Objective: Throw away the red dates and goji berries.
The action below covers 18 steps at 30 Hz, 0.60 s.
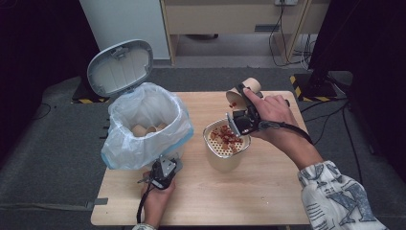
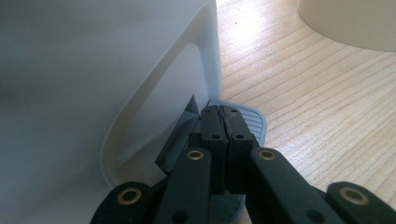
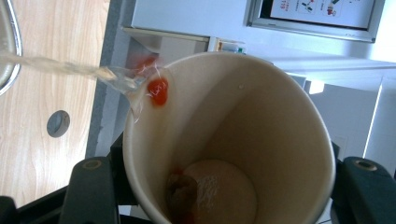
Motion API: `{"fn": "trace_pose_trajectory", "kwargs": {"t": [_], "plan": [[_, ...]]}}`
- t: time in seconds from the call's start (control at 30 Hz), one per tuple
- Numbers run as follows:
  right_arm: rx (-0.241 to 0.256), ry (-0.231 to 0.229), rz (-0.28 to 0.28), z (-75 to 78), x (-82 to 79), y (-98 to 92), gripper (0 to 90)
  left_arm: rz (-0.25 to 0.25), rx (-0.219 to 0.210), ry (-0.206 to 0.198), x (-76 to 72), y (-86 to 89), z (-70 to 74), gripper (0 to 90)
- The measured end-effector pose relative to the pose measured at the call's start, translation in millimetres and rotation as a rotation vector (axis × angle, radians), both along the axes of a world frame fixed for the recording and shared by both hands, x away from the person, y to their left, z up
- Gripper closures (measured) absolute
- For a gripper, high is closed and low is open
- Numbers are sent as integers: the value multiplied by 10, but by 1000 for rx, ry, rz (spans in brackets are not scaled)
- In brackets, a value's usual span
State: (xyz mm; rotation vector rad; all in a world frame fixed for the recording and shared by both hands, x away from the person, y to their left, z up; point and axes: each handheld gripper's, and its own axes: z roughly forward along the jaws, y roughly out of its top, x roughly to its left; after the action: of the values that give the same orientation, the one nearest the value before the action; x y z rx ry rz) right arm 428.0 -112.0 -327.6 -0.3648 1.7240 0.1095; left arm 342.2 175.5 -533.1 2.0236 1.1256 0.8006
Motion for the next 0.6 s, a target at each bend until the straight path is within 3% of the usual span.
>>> {"fn": "trace_pose_trajectory", "kwargs": {"t": [0.6], "plan": [[-37, -12, 8, -43, -4, 30, 347, 0, 0, 0, 0, 0, 0, 880]]}}
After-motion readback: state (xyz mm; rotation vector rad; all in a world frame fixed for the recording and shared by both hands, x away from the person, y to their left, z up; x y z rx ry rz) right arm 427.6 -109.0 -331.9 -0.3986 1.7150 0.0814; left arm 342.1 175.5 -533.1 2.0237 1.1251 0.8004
